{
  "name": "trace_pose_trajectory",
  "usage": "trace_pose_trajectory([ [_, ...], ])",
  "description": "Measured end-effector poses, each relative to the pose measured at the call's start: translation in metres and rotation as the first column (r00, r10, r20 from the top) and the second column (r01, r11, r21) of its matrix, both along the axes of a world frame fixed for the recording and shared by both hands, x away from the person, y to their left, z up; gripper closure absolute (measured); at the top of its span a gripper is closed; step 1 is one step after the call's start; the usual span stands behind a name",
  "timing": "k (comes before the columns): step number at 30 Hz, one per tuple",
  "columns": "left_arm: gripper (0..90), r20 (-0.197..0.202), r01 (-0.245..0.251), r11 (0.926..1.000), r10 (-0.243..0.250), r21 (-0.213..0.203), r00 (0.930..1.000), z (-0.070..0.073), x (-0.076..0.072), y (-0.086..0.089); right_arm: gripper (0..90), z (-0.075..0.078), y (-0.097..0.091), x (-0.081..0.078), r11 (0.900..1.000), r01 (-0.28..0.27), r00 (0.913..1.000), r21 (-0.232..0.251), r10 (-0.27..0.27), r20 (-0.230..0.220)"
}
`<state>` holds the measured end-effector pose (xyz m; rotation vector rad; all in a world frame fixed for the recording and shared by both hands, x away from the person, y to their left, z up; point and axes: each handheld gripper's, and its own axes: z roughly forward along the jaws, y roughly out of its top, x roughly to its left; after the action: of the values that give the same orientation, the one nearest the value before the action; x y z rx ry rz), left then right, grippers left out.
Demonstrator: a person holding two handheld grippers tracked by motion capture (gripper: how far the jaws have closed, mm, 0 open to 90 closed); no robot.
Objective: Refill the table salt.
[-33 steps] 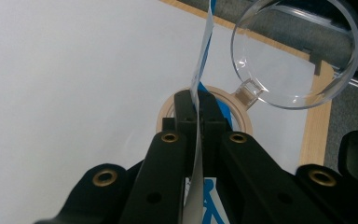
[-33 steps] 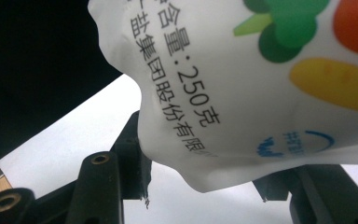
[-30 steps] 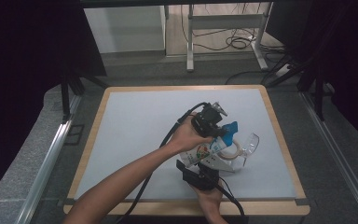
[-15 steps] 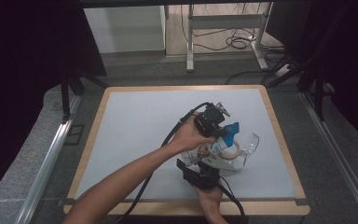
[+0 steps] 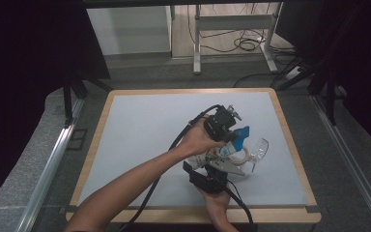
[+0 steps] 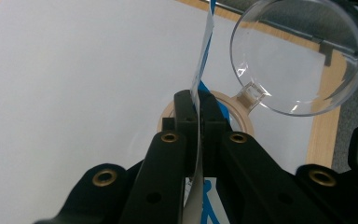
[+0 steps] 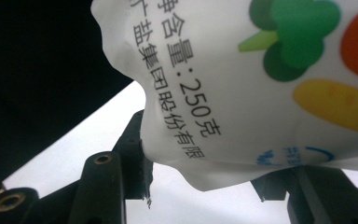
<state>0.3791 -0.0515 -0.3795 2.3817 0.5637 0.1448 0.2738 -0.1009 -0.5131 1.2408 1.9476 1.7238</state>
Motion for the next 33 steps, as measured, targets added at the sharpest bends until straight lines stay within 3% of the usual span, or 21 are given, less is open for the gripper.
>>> trace_pose_trajectory([
  [14,90.0,0.019,0.002,0.9996,-0.002,0.028,0.9998,0.0024,-0.0019,-0.0047,49.0,-0.0011,0.0010,0.0059,0.9995,0.001,1.0000,0.033,-0.001,0.006],
  [33,90.0,0.027,-0.003,0.9997,0.003,0.024,0.9996,0.0032,-0.0030,-0.0029,49.5,-0.0012,0.0021,0.0052,1.0000,-0.002,0.9997,0.007,0.001,0.026],
])
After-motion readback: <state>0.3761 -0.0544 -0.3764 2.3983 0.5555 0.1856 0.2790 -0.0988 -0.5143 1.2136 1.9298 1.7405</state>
